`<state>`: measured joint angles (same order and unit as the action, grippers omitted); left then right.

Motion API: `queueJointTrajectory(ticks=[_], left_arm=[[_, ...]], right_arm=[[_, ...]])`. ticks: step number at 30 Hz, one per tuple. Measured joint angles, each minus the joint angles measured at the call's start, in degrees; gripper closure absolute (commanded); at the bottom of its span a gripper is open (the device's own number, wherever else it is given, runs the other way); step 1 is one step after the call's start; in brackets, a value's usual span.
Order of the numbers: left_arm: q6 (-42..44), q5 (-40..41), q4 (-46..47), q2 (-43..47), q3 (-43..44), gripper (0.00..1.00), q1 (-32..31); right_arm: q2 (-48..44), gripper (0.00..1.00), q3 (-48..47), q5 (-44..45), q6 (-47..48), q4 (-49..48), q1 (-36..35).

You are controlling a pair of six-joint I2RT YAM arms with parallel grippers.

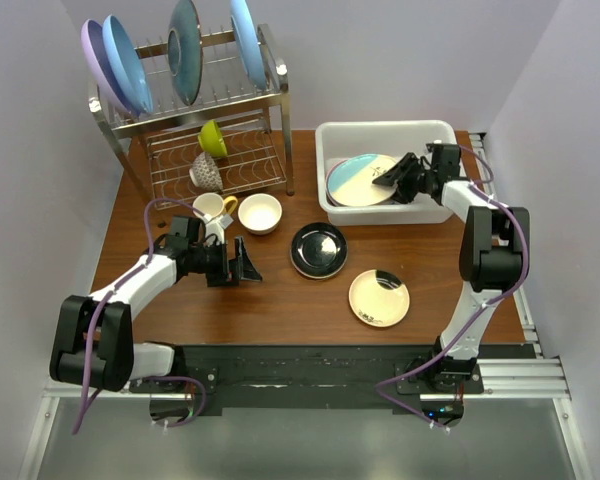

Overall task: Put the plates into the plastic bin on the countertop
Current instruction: Place the plate in the plastic bin.

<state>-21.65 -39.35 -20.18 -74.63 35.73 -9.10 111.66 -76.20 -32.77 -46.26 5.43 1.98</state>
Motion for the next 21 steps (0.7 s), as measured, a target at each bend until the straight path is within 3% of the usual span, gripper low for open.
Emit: queueJointTrajectory(ticks=[9, 21], left_arm=[[0.0, -0.7, 0.0, -0.1, 0.0, 0.00, 0.0], [0.0, -1.1, 0.0, -0.2, 0.0, 0.00, 0.0]], right_arm=[[1.6, 0.37, -9.6, 2.8, 10.9, 14.4, -0.6], [6.9, 0.35, -20.0, 10.7, 21.9, 29.6, -3.4]])
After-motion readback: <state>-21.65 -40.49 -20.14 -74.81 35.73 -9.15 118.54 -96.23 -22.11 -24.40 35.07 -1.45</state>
